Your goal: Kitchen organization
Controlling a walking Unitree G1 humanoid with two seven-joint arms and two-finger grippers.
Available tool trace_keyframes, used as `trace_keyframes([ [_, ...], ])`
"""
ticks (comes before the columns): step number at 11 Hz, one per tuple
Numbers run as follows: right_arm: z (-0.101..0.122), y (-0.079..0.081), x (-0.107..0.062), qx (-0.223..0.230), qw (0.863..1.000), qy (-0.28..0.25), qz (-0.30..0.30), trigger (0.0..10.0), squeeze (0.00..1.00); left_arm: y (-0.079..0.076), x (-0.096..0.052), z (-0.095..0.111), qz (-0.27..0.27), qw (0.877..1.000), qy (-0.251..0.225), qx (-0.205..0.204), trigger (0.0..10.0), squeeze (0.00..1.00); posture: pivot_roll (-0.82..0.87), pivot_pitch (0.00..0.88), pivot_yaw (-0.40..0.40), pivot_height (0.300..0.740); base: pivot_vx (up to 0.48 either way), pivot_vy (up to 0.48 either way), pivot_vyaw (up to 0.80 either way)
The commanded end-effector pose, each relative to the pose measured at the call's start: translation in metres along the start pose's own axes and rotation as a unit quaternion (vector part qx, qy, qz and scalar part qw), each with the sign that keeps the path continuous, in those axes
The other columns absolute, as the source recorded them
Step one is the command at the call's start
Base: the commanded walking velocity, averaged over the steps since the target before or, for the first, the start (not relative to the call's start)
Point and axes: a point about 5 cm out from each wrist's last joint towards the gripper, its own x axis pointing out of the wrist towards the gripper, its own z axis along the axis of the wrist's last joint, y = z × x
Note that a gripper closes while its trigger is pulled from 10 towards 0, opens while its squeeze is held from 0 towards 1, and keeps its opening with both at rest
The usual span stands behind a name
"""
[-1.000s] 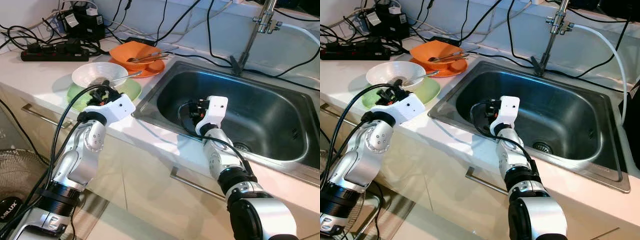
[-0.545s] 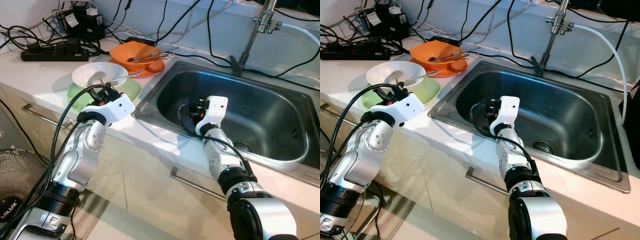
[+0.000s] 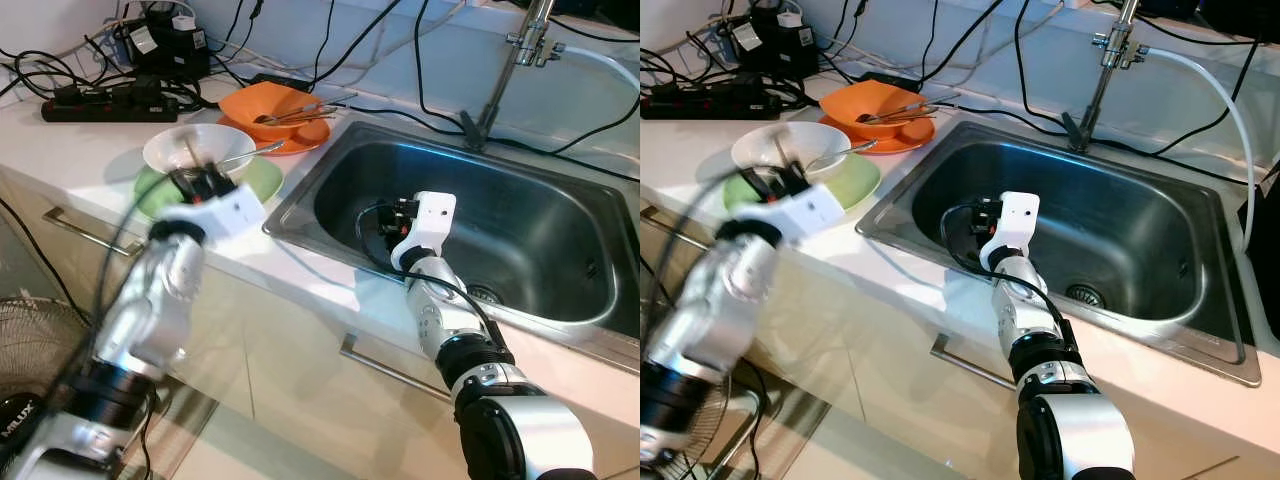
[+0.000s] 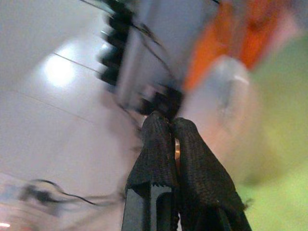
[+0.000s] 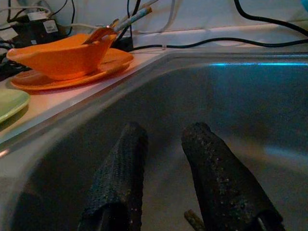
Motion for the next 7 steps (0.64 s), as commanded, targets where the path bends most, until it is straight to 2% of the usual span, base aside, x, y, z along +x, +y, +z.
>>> trace_keyframes([
  [1,-0.006,-0.001,-0.002,0.004,1.0,0.013,-0.005,10.0,0.0,0.022,0.002,0.022,0.07,0.995,-0.069,0.011,0.0,0.0,0.27,0.0,-0.075,0.74,0.0,0.0,0.0],
  [3,-0.004,-0.001,-0.002,-0.003,1.0,0.008,-0.008,10.0,0.0,0.046,0.0,0.057,0.108,0.978,-0.166,-0.069,0.0,0.0,0.27,0.0,-0.073,0.74,0.0,0.0,0.0],
  [4,-0.003,-0.002,-0.002,-0.015,1.0,0.002,-0.008,10.0,0.0,0.049,-0.003,0.073,0.086,0.963,-0.215,-0.139,10.0,0.0,0.28,0.0,-0.071,0.74,0.0,0.0,0.0],
  [5,0.001,-0.007,-0.001,-0.025,1.0,-0.006,-0.014,10.0,0.0,0.046,-0.008,0.085,0.063,0.942,-0.246,-0.22,10.0,0.0,0.27,0.0,-0.068,0.74,0.0,0.0,0.0],
  [6,0.009,-0.012,0.001,-0.045,0.999,-0.02,-0.018,10.0,1.0,0.041,-0.011,0.094,0.028,0.919,-0.265,-0.291,10.0,0.0,0.27,0.0,-0.064,0.74,0.0,0.0,0.0],
  [7,0.017,-0.017,0.002,-0.058,0.997,-0.035,-0.023,10.0,1.0,0.037,-0.013,0.103,0.002,0.9,-0.28,-0.334,10.0,0.0,0.26,0.0,-0.062,0.74,0.0,0.0,0.0],
])
